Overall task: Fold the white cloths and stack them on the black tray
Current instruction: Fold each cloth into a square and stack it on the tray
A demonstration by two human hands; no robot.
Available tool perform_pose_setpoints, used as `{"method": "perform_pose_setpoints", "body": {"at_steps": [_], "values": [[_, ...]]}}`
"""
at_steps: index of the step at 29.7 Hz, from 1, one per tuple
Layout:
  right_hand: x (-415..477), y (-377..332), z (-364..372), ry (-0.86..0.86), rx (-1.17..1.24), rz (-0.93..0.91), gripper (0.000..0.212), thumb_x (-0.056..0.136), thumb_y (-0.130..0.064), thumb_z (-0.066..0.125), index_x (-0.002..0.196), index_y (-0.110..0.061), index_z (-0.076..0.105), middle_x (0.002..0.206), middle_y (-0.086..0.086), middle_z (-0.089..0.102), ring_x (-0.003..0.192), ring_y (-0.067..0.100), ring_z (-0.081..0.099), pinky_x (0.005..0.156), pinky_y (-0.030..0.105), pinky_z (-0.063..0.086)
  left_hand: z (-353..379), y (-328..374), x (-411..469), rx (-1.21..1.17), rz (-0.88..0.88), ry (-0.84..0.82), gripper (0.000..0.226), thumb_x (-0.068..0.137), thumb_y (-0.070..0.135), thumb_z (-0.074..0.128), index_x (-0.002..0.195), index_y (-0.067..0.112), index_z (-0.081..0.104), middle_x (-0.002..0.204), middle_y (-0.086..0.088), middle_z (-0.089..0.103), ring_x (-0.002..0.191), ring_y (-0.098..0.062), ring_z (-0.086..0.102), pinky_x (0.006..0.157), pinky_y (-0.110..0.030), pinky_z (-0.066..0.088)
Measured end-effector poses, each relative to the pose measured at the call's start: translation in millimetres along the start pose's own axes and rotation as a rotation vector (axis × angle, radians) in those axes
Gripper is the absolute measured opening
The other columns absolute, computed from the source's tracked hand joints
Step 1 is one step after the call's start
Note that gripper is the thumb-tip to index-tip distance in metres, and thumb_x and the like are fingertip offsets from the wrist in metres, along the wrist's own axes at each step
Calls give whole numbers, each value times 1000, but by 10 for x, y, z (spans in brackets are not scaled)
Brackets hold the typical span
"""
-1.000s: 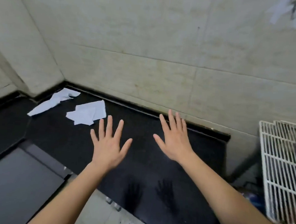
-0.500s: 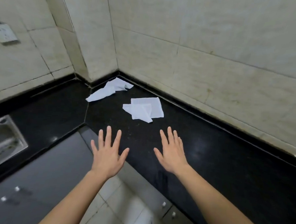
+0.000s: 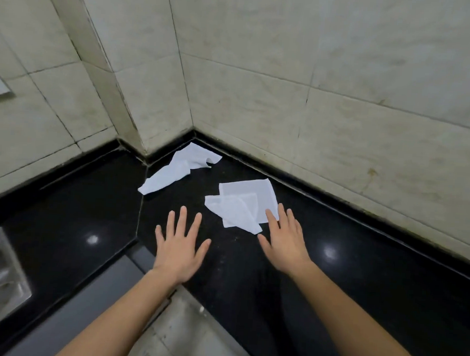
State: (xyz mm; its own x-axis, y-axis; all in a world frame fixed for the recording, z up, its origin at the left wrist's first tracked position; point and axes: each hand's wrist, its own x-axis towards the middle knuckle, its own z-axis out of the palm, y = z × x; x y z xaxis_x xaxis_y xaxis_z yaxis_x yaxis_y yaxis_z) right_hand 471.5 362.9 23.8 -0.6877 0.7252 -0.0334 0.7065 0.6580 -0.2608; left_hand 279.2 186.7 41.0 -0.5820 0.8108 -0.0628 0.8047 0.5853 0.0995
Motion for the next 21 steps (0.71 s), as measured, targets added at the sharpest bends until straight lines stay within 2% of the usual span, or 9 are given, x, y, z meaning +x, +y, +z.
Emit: {"method": "perform_pose_setpoints", "body": {"at_steps": [6,15,21], "values": [[757,-47,-205,24,2,5,67,104,-47,34,159,-20,7,167,11,-1,153,33,2,123,45,11,-254,-61,852,-30,47,50,71,97,62,25,157,31,1,164,-6,-11,150,-29,-12,119,-56,4],[1584,-134,61,-89,20,104,62,103,-36,39,157,-17,16,163,10,19,149,27,21,114,42,32,55,-276,1951,-68,120,-109,75,97,51,42,156,16,12,164,-10,9,151,-28,7,119,-49,20],[1923,-136,389,-157,38,277,59,102,-30,42,156,-18,22,157,8,30,141,26,33,108,39,40,463,-454,2627,-85,249,-219,73,98,49,42,156,17,12,164,-10,9,150,-28,8,119,-47,20]]}}
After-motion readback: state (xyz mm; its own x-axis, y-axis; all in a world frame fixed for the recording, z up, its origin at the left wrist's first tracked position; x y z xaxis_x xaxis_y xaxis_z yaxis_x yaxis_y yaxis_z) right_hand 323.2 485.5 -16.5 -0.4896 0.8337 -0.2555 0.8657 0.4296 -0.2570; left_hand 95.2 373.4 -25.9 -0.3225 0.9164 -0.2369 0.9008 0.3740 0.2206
